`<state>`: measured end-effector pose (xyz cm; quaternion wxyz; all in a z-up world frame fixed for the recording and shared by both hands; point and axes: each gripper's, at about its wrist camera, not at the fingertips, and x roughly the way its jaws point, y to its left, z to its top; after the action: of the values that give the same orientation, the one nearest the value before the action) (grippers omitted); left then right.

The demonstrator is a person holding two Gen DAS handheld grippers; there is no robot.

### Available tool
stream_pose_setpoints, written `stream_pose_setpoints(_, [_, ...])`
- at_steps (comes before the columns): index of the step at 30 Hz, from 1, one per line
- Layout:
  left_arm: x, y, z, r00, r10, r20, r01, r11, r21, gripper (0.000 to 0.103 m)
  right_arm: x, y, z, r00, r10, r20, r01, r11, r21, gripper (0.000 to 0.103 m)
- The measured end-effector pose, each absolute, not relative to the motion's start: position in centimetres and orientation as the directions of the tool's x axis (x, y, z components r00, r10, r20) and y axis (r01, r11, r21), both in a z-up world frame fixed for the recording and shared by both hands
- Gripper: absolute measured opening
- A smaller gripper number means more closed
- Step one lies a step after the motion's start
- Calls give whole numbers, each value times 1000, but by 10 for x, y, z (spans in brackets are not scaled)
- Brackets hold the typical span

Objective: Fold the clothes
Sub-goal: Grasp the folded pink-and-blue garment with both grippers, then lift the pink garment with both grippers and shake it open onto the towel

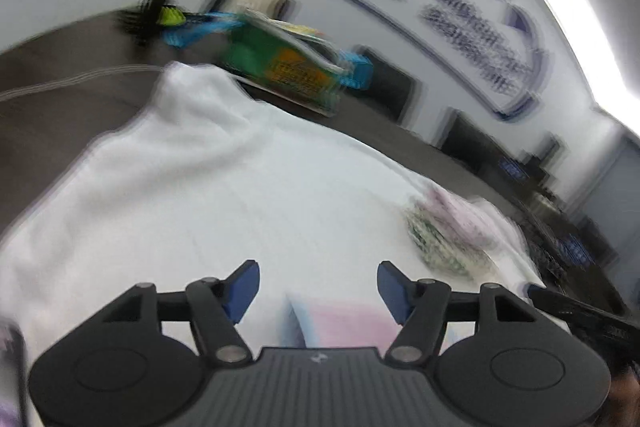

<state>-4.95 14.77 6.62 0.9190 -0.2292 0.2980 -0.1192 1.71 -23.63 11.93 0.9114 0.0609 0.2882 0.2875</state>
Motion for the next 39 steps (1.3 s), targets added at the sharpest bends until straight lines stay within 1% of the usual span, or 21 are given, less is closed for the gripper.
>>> stream_pose_setpoints(2, [-83,137,47,768,-424,-480,185,864,-467,69,-10,-251,85,595,613,-520,-518,787,335,84])
stream_pose_setpoints(5, [-99,120,26,758,-389,-524,188,899,-396,69,-32,-253,37,503,653,-566,-516,752,410,83])
stream_pose_setpoints(7, [-81,110,14,732,-352,-583,157,920,-359,66,-35,-244,22,495,653,-574,-520,751,406,80])
stream_pose_setpoints(8, [-73,105,12,714,-363,-598,168,919,-358,58,-30,-239,19,497,652,-572,-523,751,402,76])
stream_pose_setpoints(9, [-65,100,10,696,-374,-613,178,917,-357,39,-25,-234,17,501,652,-569,-527,751,397,62])
stream_pose_setpoints(10, [-58,95,8,678,-384,-627,189,915,-356,24,-23,-227,16,498,642,-583,-524,758,388,37])
stream_pose_setpoints(11, [-60,97,15,679,-399,-616,192,907,-374,3,-23,-220,16,493,630,-601,-519,767,378,19])
stream_pose_setpoints(12, [-61,99,21,681,-413,-605,196,899,-392,2,-22,-212,15,488,617,-618,-515,775,367,3])
stream_pose_setpoints(13, [-63,101,27,682,-427,-594,200,890,-410,2,-21,-209,21,478,618,-624,-510,774,376,3])
stream_pose_setpoints(15, [-67,106,40,686,-455,-568,209,871,-445,2,-31,-215,53,472,703,-532,-576,702,418,3])
stream_pose_setpoints(18, [-102,121,101,760,-530,-375,314,805,-503,2,-53,-230,114,469,805,-363,-676,592,440,3])
stream_pose_setpoints(20, [-123,126,143,808,-532,-253,368,791,-489,2,-71,-242,160,487,837,-249,-730,547,410,3])
stream_pose_setpoints(23, [-133,133,201,840,-532,-112,428,775,-465,2,-85,-253,216,504,857,-110,-781,507,364,2])
stream_pose_setpoints(26, [-108,125,241,874,-478,-87,399,809,-433,2,-79,-258,257,561,827,-36,-778,541,318,2])
stream_pose_setpoints(29, [-58,109,264,889,-444,-115,358,829,-430,3,-39,-261,264,661,747,-77,-682,640,355,2])
stream_pose_setpoints(31, [-19,92,262,886,-433,-165,322,832,-451,7,-11,-267,256,736,666,-122,-585,716,381,2])
stream_pose_setpoints(33, [12,75,247,875,-396,-278,266,874,-406,21,10,-284,234,820,543,-182,-441,801,404,2])
stream_pose_setpoints(34, [17,68,236,860,-393,-325,262,888,-379,24,14,-300,217,857,471,-212,-357,837,415,2])
stream_pose_setpoints(37, [1,62,192,804,-461,-376,335,873,-354,40,12,-359,155,912,246,-329,-85,897,435,5])
stream_pose_setpoints(38, [-8,62,176,780,-479,-403,344,866,-364,49,8,-382,128,902,154,-402,30,909,416,6])
stream_pose_setpoints(39, [-18,61,160,754,-496,-430,352,859,-373,53,4,-402,104,877,95,-471,121,905,408,6])
